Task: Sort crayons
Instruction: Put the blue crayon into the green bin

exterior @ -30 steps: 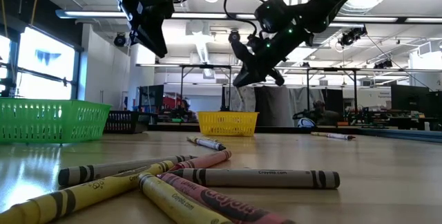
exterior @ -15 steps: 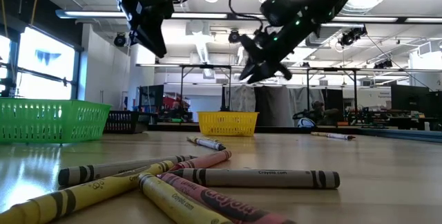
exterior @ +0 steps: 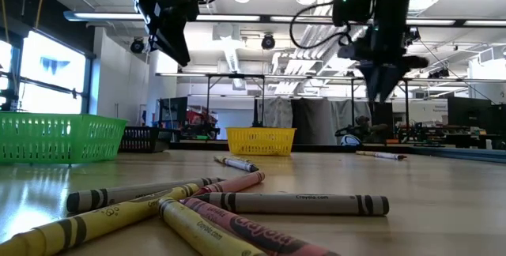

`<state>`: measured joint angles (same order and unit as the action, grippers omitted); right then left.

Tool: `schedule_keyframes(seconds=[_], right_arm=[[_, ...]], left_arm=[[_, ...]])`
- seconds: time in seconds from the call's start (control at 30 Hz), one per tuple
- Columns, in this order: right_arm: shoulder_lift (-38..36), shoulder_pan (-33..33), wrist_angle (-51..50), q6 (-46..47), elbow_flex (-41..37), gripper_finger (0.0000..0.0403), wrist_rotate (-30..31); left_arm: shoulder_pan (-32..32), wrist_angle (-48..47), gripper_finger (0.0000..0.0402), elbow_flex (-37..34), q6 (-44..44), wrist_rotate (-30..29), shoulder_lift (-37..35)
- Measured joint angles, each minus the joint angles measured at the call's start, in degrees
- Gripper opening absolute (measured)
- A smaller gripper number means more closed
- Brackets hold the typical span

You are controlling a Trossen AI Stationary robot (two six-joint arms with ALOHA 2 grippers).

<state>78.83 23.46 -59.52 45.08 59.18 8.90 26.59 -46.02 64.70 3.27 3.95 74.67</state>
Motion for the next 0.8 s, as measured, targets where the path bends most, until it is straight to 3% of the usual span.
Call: schedule_keyframes(seconds=[0.2,0.8], right_arm=[[3.6,0.0,-1.9,1.0,0.0,0.0094,1.4],[12.9,13.4,2.0,-13.7,0.0,0.0094,-8.7]], left_arm=[[0.0,0.2,0.0085,0.0,-0.1,0.0,0.0],[0.0,0.9,0.0085,0.0,0.1,0.0,0.0]])
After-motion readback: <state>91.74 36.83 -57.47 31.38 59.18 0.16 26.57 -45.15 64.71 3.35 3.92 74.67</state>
